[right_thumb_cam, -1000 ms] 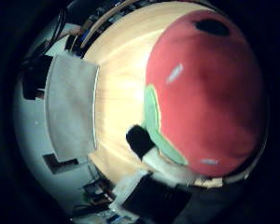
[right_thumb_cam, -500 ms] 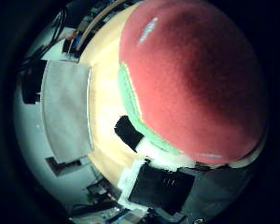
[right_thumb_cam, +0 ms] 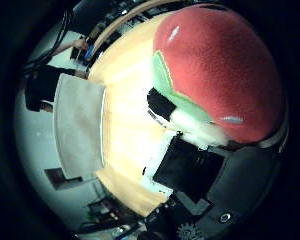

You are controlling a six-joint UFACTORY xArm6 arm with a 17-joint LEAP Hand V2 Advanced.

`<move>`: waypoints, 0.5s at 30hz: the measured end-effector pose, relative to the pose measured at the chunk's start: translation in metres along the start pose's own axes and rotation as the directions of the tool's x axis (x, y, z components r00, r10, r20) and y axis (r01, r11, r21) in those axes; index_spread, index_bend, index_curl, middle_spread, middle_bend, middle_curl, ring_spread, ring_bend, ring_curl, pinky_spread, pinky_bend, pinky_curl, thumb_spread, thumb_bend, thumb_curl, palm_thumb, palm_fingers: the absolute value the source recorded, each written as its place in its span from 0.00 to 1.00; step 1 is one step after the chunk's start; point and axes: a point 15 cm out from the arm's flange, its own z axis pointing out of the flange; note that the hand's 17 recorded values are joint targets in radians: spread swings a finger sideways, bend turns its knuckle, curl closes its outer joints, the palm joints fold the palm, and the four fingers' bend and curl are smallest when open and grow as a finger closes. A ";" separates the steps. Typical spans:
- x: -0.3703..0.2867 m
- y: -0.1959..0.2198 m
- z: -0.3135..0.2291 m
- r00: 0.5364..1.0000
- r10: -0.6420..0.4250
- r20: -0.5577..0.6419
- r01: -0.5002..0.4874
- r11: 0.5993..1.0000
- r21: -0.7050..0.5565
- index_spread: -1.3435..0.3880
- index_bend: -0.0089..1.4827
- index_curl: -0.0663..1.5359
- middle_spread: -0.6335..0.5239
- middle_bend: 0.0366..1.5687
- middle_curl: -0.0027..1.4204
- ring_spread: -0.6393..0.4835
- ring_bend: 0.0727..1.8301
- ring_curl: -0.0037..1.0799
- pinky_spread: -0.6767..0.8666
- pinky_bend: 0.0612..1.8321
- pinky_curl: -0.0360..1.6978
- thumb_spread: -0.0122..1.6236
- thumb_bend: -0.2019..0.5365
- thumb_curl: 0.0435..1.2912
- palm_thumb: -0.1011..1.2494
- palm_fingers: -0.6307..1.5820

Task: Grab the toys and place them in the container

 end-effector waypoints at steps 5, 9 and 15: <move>-0.002 -0.007 -0.041 1.000 -0.002 -0.006 0.003 0.999 0.042 0.60 0.69 0.41 0.36 0.75 0.48 0.38 0.73 0.51 0.24 0.67 0.35 0.77 0.29 0.21 0.57 0.87; -0.005 -0.009 -0.073 1.000 -0.005 -0.014 0.006 0.996 0.089 0.60 0.69 0.41 0.37 0.77 0.47 0.38 0.74 0.51 0.24 0.68 0.36 0.78 0.27 0.20 0.58 0.86; -0.028 -0.018 -0.124 0.999 -0.038 -0.004 0.038 0.987 0.158 0.61 0.70 0.42 0.38 0.78 0.46 0.38 0.75 0.51 0.24 0.68 0.36 0.79 0.26 0.20 0.59 0.86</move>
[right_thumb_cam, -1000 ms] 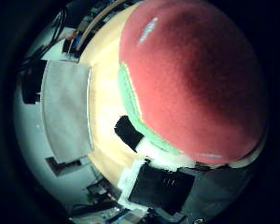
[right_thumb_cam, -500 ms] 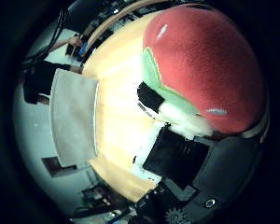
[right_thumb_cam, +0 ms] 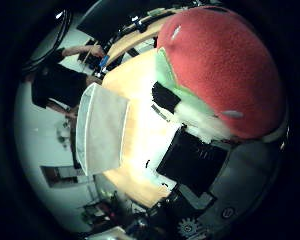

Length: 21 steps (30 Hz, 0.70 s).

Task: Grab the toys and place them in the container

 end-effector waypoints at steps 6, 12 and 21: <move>-0.052 -0.014 -0.035 0.996 -0.060 0.062 0.059 0.998 0.030 0.61 0.70 0.43 0.38 0.79 0.45 0.38 0.75 0.50 0.24 0.68 0.37 0.79 0.26 0.20 0.59 0.86; -0.119 -0.018 -0.058 0.985 -0.144 0.098 0.138 0.988 0.070 0.61 0.69 0.43 0.38 0.80 0.44 0.38 0.75 0.50 0.24 0.68 0.37 0.79 0.26 0.19 0.59 0.85; -0.211 -0.006 -0.079 0.948 -0.276 0.159 0.267 0.961 0.075 0.61 0.69 0.44 0.39 0.80 0.43 0.38 0.75 0.49 0.24 0.67 0.37 0.79 0.26 0.19 0.59 0.85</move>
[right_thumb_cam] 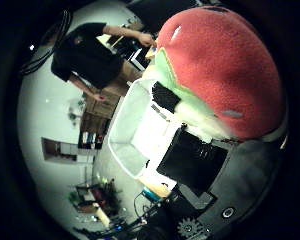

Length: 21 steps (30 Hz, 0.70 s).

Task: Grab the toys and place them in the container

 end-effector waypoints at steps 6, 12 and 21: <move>-0.064 0.004 0.009 0.993 -0.106 0.053 0.108 0.994 -0.027 0.61 0.69 0.44 0.39 0.81 0.43 0.38 0.76 0.49 0.24 0.67 0.38 0.79 0.26 0.19 0.59 0.85; -0.129 0.015 0.019 0.971 -0.213 0.105 0.219 0.975 -0.046 0.61 0.69 0.44 0.39 0.81 0.42 0.38 0.76 0.49 0.24 0.67 0.38 0.80 0.26 0.19 0.60 0.85; -0.186 0.014 0.027 0.933 -0.330 0.140 0.339 0.939 -0.047 0.61 0.68 0.44 0.39 0.81 0.42 0.38 0.76 0.49 0.24 0.67 0.38 0.80 0.26 0.19 0.61 0.85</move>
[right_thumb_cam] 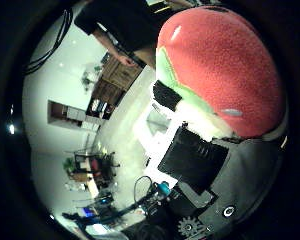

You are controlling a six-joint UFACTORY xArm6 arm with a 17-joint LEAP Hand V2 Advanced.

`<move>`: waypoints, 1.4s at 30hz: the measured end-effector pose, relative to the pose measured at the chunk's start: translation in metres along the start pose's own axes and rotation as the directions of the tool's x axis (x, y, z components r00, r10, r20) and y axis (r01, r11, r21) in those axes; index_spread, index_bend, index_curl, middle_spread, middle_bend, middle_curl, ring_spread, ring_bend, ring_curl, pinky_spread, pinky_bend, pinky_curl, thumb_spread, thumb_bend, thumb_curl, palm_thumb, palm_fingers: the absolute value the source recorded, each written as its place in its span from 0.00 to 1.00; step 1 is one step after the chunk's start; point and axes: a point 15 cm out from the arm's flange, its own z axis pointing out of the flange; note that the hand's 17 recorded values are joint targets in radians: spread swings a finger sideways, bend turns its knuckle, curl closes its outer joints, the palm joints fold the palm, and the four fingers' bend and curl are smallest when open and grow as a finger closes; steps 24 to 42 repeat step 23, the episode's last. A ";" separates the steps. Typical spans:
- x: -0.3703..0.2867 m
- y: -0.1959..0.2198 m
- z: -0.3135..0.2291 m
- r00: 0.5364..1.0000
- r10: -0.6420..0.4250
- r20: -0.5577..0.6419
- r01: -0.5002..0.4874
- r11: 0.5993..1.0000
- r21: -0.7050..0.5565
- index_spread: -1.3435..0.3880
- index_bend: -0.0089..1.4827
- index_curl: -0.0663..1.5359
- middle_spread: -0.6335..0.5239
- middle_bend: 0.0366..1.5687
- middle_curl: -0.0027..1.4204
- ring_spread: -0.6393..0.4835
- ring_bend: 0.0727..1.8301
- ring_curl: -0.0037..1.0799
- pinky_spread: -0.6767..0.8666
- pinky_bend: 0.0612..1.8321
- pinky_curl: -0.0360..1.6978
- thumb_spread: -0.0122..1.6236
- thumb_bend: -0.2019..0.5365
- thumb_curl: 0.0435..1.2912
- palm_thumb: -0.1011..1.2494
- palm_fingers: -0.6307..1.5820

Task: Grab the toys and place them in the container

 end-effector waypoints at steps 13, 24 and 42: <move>-0.008 0.004 0.024 0.999 -0.042 0.009 0.042 0.995 -0.095 0.52 0.33 0.37 0.36 0.55 0.33 0.41 0.64 0.45 0.29 0.67 0.40 0.61 0.15 0.13 0.20 0.31; -0.009 0.002 0.033 0.995 -0.092 0.034 0.097 0.982 -0.161 0.51 0.21 0.27 0.44 0.31 0.23 0.57 0.36 0.23 0.64 0.52 0.27 0.51 0.22 0.17 0.09 0.27; -0.009 0.002 0.033 0.995 -0.092 0.034 0.097 0.982 -0.161 0.51 0.21 0.27 0.44 0.31 0.23 0.57 0.36 0.23 0.64 0.52 0.27 0.51 0.22 0.17 0.09 0.27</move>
